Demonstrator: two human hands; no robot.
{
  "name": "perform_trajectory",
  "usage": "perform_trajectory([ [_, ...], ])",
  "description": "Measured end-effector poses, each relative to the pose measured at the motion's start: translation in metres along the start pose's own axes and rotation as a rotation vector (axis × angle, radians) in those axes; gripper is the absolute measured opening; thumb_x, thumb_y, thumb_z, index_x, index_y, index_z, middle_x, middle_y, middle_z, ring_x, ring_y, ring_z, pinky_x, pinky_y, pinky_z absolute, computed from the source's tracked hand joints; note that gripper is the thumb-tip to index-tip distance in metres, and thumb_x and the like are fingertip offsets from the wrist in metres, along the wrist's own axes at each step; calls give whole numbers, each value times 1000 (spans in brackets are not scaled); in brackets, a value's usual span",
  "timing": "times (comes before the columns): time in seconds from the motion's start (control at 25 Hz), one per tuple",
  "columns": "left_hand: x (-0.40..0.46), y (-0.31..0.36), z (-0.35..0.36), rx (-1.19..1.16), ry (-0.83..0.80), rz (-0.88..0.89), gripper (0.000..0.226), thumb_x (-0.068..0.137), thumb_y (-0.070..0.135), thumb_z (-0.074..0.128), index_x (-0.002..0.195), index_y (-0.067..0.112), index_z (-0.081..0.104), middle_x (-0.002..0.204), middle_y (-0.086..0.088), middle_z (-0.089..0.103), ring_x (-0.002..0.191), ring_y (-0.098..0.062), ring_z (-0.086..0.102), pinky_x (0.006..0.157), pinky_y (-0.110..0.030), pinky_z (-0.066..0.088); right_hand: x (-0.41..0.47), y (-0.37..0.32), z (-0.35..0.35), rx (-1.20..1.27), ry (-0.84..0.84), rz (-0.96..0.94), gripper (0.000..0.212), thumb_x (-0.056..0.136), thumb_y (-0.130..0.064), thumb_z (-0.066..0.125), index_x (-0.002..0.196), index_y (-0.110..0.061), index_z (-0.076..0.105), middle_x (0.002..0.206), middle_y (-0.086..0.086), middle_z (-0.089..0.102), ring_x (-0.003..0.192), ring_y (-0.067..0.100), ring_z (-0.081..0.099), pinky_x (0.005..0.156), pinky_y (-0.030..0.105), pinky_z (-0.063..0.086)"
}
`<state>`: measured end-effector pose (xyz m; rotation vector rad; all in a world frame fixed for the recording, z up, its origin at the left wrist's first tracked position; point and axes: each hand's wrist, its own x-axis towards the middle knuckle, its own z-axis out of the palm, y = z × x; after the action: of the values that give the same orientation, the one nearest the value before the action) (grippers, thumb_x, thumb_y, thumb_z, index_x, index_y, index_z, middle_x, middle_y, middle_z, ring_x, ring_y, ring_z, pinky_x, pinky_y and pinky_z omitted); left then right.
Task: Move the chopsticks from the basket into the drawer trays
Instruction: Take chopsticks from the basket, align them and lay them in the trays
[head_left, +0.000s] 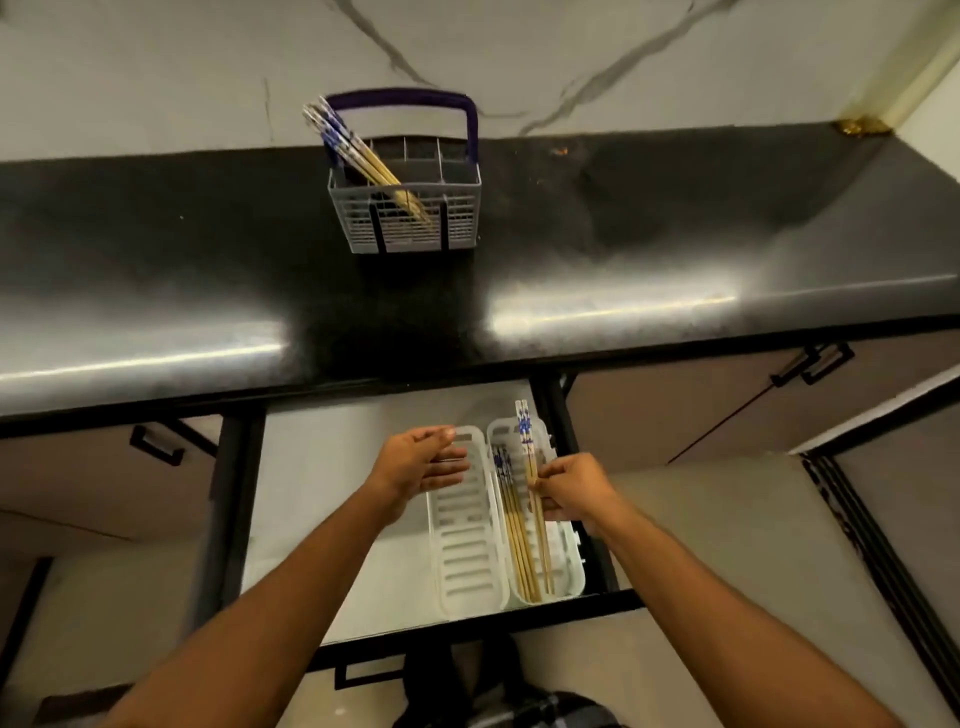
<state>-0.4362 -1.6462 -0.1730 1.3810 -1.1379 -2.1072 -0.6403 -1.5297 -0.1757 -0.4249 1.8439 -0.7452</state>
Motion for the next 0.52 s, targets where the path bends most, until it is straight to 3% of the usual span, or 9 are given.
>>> perform_trajectory([
  [0.12,9,-15,-8,-35,33,-49,32,94,22,67,116,0,65,100,-22,76,92,-35,75,75,-40,64,24,20,19,-227,147,28,9,87,-2,66,82,-1,73,90,17,75,81,32,74,73,47,62],
  [0.28,21,-20,-10,-87,75,-75,27,94,20,66,113,1,65,109,-23,72,94,-37,74,77,-42,63,45,25,43,-612,305,82,15,92,-9,59,101,-4,70,103,14,71,92,32,70,71,37,59],
  [0.52,34,-29,-18,-124,91,-106,29,94,20,66,115,1,65,110,-23,73,94,-37,75,78,-43,63,71,29,58,-778,275,112,17,92,0,56,101,-5,70,104,13,71,94,29,69,73,36,58],
])
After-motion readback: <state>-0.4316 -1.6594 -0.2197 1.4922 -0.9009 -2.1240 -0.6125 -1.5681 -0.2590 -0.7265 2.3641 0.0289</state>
